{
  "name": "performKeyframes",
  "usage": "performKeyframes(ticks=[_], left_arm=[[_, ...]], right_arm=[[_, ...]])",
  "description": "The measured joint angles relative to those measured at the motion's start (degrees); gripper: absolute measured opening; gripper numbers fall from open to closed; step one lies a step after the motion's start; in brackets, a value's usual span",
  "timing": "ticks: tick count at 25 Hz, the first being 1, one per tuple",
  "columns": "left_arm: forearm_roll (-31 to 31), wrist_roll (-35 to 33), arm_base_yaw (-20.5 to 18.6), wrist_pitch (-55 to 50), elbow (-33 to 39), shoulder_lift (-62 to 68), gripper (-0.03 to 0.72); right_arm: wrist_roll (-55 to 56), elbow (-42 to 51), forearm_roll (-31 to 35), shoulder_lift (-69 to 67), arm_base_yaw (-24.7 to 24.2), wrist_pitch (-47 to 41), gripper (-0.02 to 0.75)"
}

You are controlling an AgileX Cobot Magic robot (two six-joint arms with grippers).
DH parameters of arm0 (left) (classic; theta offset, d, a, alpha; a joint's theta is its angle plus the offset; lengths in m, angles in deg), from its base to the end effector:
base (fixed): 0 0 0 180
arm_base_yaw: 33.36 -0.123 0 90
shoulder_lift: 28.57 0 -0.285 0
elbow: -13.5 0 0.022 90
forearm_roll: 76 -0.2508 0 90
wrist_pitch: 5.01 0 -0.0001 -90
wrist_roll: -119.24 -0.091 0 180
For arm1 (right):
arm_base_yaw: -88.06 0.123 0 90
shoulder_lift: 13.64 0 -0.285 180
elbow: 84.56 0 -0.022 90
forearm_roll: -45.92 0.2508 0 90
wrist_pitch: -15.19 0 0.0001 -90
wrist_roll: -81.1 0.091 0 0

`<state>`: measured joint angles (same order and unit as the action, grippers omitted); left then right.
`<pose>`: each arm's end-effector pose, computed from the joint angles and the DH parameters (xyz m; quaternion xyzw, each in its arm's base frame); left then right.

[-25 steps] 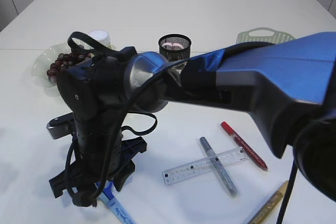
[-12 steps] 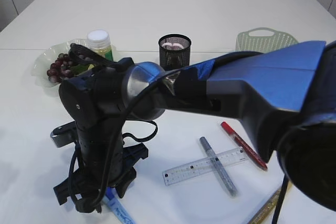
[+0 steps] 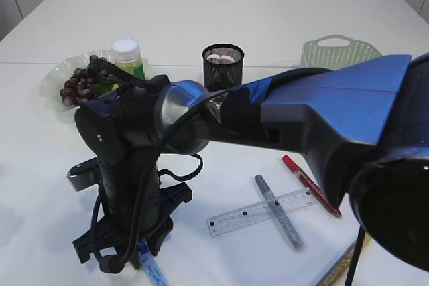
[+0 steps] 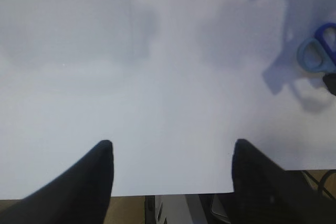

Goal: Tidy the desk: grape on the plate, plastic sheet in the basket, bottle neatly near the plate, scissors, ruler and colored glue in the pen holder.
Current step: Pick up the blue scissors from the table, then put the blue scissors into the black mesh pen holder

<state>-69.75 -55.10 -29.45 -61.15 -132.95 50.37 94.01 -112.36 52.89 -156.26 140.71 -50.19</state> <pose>0.2024 -0.0221 0.2383 -0.0409 0.9931 -0.0561 0.0946 0.2730 0.3743 0.1203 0.3154 -0.9474 -0.0455 0.0314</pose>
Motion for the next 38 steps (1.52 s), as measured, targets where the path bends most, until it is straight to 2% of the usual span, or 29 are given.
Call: performKeyframes(ticks=[7,22,29,33,36,38], left_arm=[[0.00,0.00,0.00,0.00,0.00,0.00,0.507],[0.00,0.00,0.00,0.14,0.00,0.00,0.506],[0.00,0.00,0.00,0.22,0.00,0.00,0.506],[0.00,0.00,0.00,0.35,0.00,0.00,0.506],[0.13,0.00,0.00,0.35,0.00,0.00,0.506],[0.41,0.00,0.00,0.35,0.00,0.00,0.506]], right_arm=[[-0.34,-0.03,-0.24,0.00,0.00,-0.13,0.194],[-4.05,0.28,0.99,4.12,-1.41,-1.96,0.184],[-9.68,0.28,3.86,10.58,-8.09,-4.02,0.183],[-12.91,0.28,5.97,13.54,-13.77,-4.17,0.183],[-15.70,0.28,9.85,14.71,-19.12,-4.29,0.183],[-18.64,0.28,14.63,15.08,-23.14,-4.29,0.183]])
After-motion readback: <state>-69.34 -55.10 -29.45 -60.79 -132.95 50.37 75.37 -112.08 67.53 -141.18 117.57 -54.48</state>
